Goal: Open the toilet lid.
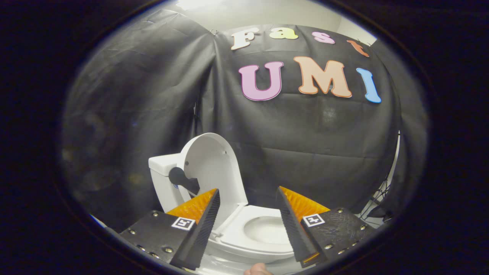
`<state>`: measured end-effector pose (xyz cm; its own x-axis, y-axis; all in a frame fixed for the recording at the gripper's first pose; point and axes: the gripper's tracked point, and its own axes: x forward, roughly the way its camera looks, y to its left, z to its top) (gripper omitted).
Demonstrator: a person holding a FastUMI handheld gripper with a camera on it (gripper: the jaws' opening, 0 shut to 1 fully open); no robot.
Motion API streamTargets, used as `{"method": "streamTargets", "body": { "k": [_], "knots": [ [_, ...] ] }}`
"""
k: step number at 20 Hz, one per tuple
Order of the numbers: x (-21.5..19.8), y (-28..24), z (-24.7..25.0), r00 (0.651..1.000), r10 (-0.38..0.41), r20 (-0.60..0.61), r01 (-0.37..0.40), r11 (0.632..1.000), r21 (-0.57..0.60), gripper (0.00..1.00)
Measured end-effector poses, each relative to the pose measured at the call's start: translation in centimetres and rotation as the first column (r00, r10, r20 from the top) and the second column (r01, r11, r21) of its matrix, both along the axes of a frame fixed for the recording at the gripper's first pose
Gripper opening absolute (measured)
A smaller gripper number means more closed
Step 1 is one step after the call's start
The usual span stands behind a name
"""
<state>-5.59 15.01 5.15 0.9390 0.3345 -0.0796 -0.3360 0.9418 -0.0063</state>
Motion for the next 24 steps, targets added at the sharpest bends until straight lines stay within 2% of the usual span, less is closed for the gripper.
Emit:
{"method": "streamTargets", "body": {
  "k": [2,8,17,20,24],
  "knots": [
    [0.1,-1.4,0.6,1.000,-0.024,0.007,0.024,1.000,0.009,0.87],
    [-0.1,-8.3,1.5,0.992,-0.122,0.007,0.121,0.984,0.130,0.87],
    [-0.3,-15.5,1.3,0.969,-0.243,0.032,0.238,0.965,0.113,0.87],
    [0.0,-16.3,1.2,0.968,-0.252,0.015,0.246,0.954,0.174,0.87],
    [0.1,-16.5,-0.3,0.968,-0.249,-0.016,0.248,0.952,0.178,0.87]
  ]
}}
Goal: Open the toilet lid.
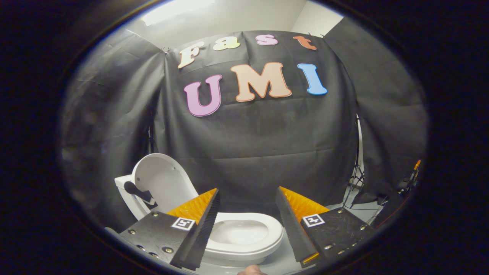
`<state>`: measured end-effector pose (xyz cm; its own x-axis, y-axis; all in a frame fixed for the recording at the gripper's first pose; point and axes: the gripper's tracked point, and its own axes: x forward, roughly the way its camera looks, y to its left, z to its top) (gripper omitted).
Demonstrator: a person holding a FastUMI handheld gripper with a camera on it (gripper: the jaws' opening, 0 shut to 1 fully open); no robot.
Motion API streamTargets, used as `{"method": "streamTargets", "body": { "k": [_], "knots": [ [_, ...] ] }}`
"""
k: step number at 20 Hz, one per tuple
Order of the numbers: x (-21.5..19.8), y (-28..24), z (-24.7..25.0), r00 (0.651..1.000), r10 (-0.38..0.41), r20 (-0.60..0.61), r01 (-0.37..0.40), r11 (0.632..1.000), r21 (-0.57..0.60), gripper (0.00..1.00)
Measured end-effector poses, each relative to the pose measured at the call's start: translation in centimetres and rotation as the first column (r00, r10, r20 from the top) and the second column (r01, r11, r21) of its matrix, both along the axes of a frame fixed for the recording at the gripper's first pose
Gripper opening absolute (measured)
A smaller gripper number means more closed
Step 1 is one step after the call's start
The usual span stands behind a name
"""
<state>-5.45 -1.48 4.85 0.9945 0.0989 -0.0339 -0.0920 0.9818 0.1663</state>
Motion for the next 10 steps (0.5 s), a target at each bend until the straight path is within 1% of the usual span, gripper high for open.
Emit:
{"method": "streamTargets", "body": {
  "k": [1,3,8,10],
  "knots": [
    [-0.1,0.2,-0.4,1.000,0.008,-0.011,-0.008,1.000,-0.012,0.87],
    [-0.2,-0.1,-0.6,1.000,-0.003,-0.011,0.003,0.999,-0.035,0.88],
    [-0.1,-0.6,-0.9,1.000,-0.012,-0.003,0.012,0.999,-0.037,0.88],
    [0.1,-1.1,-1.2,1.000,-0.029,-0.008,0.028,0.999,-0.038,0.88]
  ]
}}
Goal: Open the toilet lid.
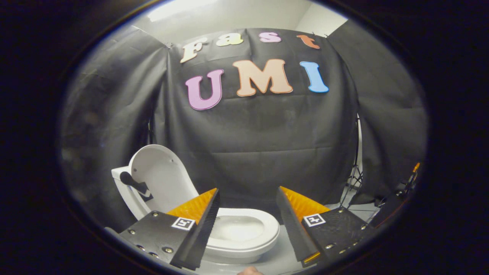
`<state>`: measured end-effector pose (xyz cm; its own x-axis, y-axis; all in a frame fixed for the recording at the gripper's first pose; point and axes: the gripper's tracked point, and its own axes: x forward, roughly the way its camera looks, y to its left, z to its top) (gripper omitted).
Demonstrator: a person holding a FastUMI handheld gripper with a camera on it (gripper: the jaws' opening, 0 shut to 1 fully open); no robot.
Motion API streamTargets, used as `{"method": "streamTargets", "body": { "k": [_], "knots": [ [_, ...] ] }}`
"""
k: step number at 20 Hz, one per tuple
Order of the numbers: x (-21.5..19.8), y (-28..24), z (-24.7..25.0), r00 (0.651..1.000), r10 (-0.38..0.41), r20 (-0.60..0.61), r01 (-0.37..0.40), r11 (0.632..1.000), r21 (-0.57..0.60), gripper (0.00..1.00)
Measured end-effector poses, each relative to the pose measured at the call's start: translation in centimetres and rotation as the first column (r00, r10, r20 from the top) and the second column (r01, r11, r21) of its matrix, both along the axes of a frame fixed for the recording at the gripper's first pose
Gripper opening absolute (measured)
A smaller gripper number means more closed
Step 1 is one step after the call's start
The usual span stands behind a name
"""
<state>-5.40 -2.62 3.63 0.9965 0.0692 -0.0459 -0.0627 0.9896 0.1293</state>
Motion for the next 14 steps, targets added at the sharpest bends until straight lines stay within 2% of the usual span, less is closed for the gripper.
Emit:
{"method": "streamTargets", "body": {
  "k": [9,14],
  "knots": [
    [0.0,-0.3,0.0,1.000,-0.003,-0.003,0.003,1.000,0.030,0.88],
    [0.0,0.5,-0.3,1.000,0.013,-0.005,-0.013,1.000,-0.007,0.88]
  ]
}}
